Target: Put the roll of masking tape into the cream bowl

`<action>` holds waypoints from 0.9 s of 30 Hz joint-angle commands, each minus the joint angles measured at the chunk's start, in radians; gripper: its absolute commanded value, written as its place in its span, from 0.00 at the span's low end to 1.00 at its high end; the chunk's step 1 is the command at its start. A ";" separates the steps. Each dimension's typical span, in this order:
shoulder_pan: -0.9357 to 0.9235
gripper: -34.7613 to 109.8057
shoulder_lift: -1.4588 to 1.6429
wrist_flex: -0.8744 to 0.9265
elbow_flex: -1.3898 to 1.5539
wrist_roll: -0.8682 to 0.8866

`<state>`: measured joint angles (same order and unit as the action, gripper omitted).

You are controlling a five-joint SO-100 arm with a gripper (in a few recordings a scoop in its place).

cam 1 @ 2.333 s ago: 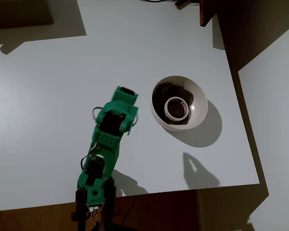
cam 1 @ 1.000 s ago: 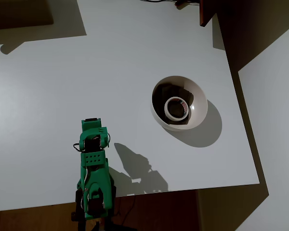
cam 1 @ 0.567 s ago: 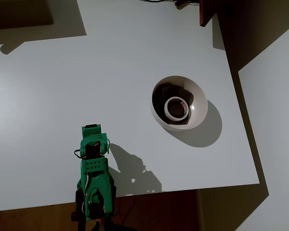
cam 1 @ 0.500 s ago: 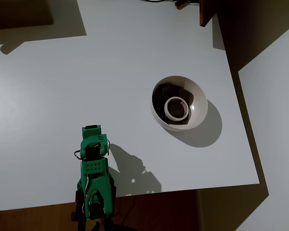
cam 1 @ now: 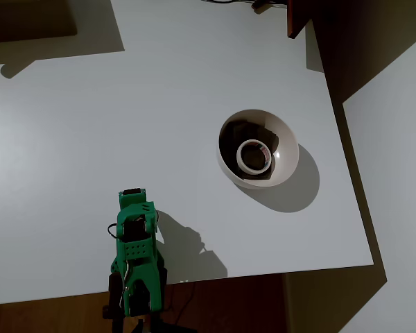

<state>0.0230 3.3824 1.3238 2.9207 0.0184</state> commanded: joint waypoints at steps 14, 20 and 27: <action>0.000 0.18 0.008 0.043 -0.003 -0.002; 0.000 0.18 0.008 0.043 -0.003 -0.002; 0.000 0.18 0.008 0.043 -0.003 -0.002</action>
<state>0.0169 3.3824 1.3576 2.9268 0.0031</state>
